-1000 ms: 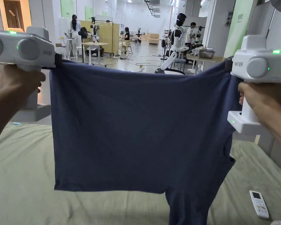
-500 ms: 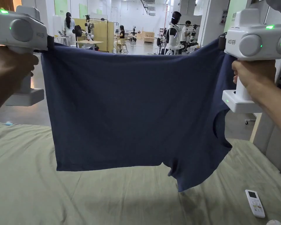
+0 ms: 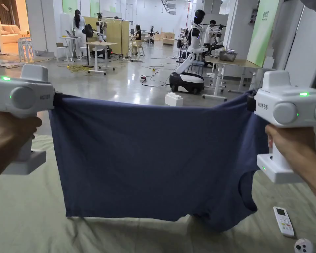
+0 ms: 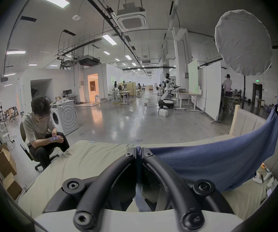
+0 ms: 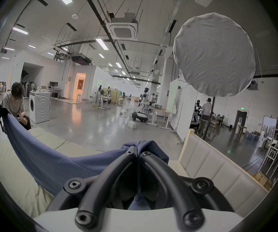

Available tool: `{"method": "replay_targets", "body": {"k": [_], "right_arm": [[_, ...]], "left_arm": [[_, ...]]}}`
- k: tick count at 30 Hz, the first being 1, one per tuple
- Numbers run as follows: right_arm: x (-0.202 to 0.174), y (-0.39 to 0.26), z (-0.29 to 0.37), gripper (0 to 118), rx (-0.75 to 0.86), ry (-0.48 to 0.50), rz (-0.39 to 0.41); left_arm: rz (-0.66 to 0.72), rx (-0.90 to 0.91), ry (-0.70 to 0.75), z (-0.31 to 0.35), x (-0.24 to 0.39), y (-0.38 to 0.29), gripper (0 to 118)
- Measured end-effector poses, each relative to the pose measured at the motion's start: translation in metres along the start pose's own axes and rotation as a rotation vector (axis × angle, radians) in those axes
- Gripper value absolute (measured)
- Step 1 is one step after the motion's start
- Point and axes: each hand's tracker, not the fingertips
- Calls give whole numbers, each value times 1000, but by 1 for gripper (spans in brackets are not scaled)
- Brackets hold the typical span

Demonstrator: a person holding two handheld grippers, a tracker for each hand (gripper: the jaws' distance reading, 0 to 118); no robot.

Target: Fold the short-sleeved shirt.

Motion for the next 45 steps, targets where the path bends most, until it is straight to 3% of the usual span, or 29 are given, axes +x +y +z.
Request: {"method": "replay_targets", "body": {"k": [3,5,6,7,9,10,11,12,15,16,17,19,23,25,26,29,33,35,38,40,45], "right_arm": [[-1,-20,23,2,-57,13,-25],[-3,-35,44,2,-55,15,0],[-4,-47,54,2,-110,32,-47],[-6,-50,66,2,-62,19,21],[-5,-71,87,2,-124,39,-52],[-7,-78,100,2,-98,38,-8],[-9,-91,111,2,-165,33,-24],[-10,-97,121,2,-129,51,26],[-15,-128,157,2,-178,79,20],[-18,-145,171,2,-239,94,-18],[-21,-153,184,2,-214,103,39],[-26,-174,206,2,-283,133,11],[-35,-209,248,2,-372,150,37],[-38,-231,266,2,-480,176,-6],[-41,-240,274,2,-479,167,53],[-45,-274,295,2,-586,178,20],[-55,-317,311,2,-733,220,52],[-63,-338,314,2,-801,234,110],[-69,-361,312,2,-838,238,110],[-76,-373,309,2,-888,238,153],[-84,-392,302,3,-917,213,137]], "left_arm": [[1,-8,-17,29,5,-20,5],[-5,-6,-30,53,9,-39,5],[-14,-9,-28,62,12,-48,5],[-24,-15,-34,62,7,-58,5],[-30,-23,-41,78,7,-80,5],[-43,-39,-56,88,7,-91,5],[-36,-44,-54,98,6,-104,5],[-30,-57,-64,105,5,-113,5],[-41,-94,-83,133,0,-151,5],[-34,-108,-83,144,-3,-164,5],[-25,-117,-88,155,-4,-178,5],[-7,-150,-87,177,-8,-197,5],[-24,-247,-103,210,-9,-245,5],[-19,-315,-101,222,-9,-269,5],[-12,-340,-106,229,-9,-283,5],[-9,-451,-113,237,-10,-318,5],[-17,-576,-124,239,-9,-356,5],[-60,-634,-125,239,-5,-369,5],[-87,-714,-123,232,-3,-385,5],[-96,-762,-139,230,0,-393,5],[-126,-818,-132,219,6,-415,5]]}}
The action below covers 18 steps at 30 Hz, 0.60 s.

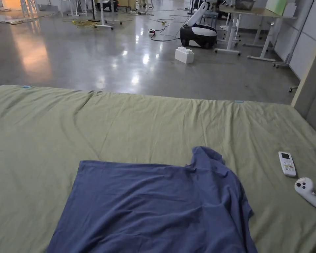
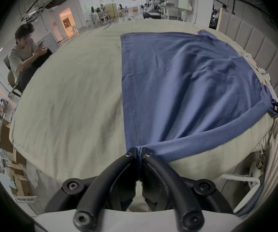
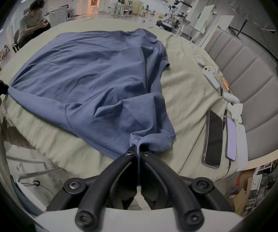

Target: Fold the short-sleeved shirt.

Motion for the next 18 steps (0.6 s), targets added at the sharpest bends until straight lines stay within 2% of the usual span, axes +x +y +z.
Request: {"method": "replay_targets", "body": {"k": [3,6,9,10,11,12,13,15,17,18], "right_arm": [[-2,-4,-10,5,-13,-2,-51],[-9,-7,-15,24,-23,-23,-50],[-9,-4,-8,78,-7,-60,-92],[-7,-3,-4,81,2,-68,-134],[-5,-1,1,81,33,-59,-174],[-3,0,6,85,69,-52,-197],[-1,2,12,86,111,-60,-215],[1,9,21,89,185,-95,-239],[3,17,30,98,293,-98,-276],[4,20,33,99,341,-96,-294]], "left_arm": [[5,1,11,1,3,-1,6],[4,15,17,6,6,-5,10],[52,27,25,18,7,-3,28],[80,29,32,20,4,-1,33],[105,50,27,25,3,1,33],[124,81,10,31,3,3,47],[140,125,-16,38,3,6,54],[167,206,-46,46,6,15,56],[170,292,-44,57,13,26,56],[165,329,-37,58,15,31,56]]}}
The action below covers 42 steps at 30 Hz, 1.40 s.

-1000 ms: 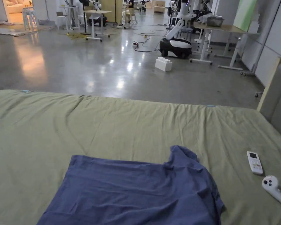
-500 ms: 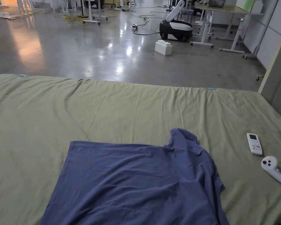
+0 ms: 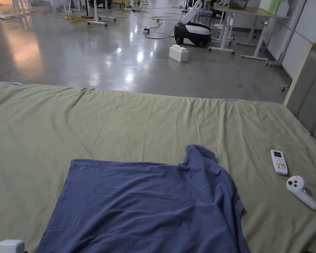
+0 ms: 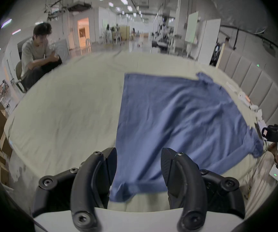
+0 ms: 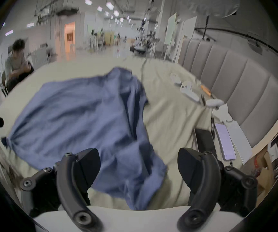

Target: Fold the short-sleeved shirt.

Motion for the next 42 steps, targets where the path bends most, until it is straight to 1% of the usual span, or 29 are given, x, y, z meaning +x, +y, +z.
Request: {"method": "replay_targets", "body": {"k": [3,4,5,6,7,8,10,11,12,13,14,15,17,19,21,22,26,31,33,35,38,39,40,41,42], "right_arm": [[-4,15,4,99,103,5,-44],[-6,19,6,97,145,8,-55],[-8,23,8,93,183,11,-62],[-10,28,9,85,211,8,-67],[-12,31,11,72,247,12,-73],[-14,34,14,61,284,15,-80],[-18,39,18,36,338,7,-86],[-19,42,20,25,365,3,-88],[-19,44,23,15,393,0,-93],[-20,45,25,5,415,0,-91],[-21,47,27,2,422,6,-89],[-21,48,30,1,439,16,-90],[-23,48,35,0,471,22,-76],[-27,47,37,0,501,12,-39],[-31,49,40,0,559,5,18],[-32,49,39,0,529,9,-13],[-35,52,35,0,514,8,1],[-32,49,27,0,460,14,-9],[-33,46,24,0,440,16,-14],[-34,43,21,0,421,25,-21],[-37,38,17,0,393,36,-25],[-38,37,17,0,386,39,-26],[-40,36,17,0,379,41,-26],[-41,35,17,0,374,42,-24],[-41,34,17,0,370,44,-22]], "left_arm": [[-18,127,6,5,13,14,56],[-16,157,11,5,17,17,56],[-10,185,15,5,21,20,55],[-5,204,13,6,25,22,53],[-1,228,16,7,29,24,50],[-5,254,20,6,31,24,43],[-26,313,31,9,39,25,24],[-41,339,44,10,43,26,18],[-50,353,52,7,43,24,10],[-52,372,47,7,43,23,6],[-52,388,42,9,45,23,6],[-49,394,41,10,45,23,1],[-44,409,30,10,45,24,0],[-40,440,39,13,45,23,0],[-39,444,50,17,51,25,0],[-30,440,56,16,48,26,0],[24,311,42,13,32,30,0],[68,139,37,2,-14,17,0],[99,63,25,6,-22,12,0],[148,26,23,5,-35,4,0],[179,-55,3,3,-42,-1,1],[174,-60,6,1,-42,-2,9],[163,-100,5,1,-40,-1,25],[162,-119,12,-1,-39,-1,39],[164,-137,19,-4,-38,-2,49]]}}
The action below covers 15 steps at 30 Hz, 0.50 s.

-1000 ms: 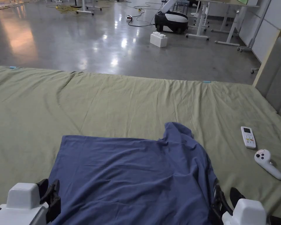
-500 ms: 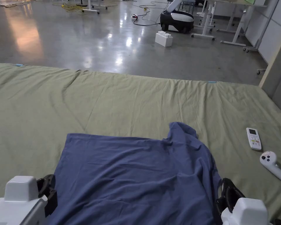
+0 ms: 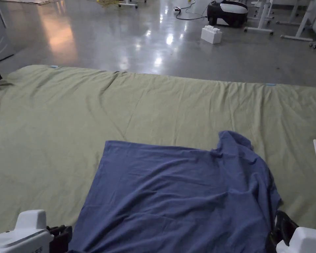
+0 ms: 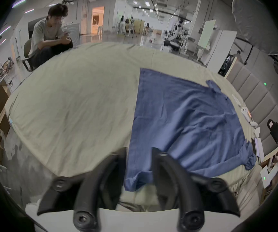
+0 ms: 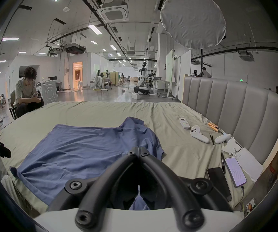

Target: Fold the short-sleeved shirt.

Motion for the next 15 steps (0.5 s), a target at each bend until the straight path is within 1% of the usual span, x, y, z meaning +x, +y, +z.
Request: {"method": "replay_targets", "body": {"k": [1,2,6,9,10,12,13,14,15], "right_arm": [[0,0,0,0,-6,-1,5],[0,-1,0,0,-12,-3,10],[4,-4,0,0,-40,-11,16],[6,-8,-1,0,-60,-23,18],[7,-9,-1,0,-67,-26,14],[9,-11,-2,0,-79,-27,10],[9,-15,-3,0,-129,-16,-18],[10,-12,-2,0,-96,-29,5],[10,-13,-2,0,-109,-32,3]], "left_arm": [[3,-48,1,-5,1,-1,58],[10,-87,2,-9,1,-1,59],[23,-172,44,-28,2,-9,59],[-15,-243,124,-49,3,-18,59],[-5,-263,142,-54,2,-21,59],[33,-245,119,-56,1,-21,59],[49,-248,130,-55,3,-19,58],[43,-251,138,-49,9,-16,57],[16,-251,146,-48,13,-16,54]]}}
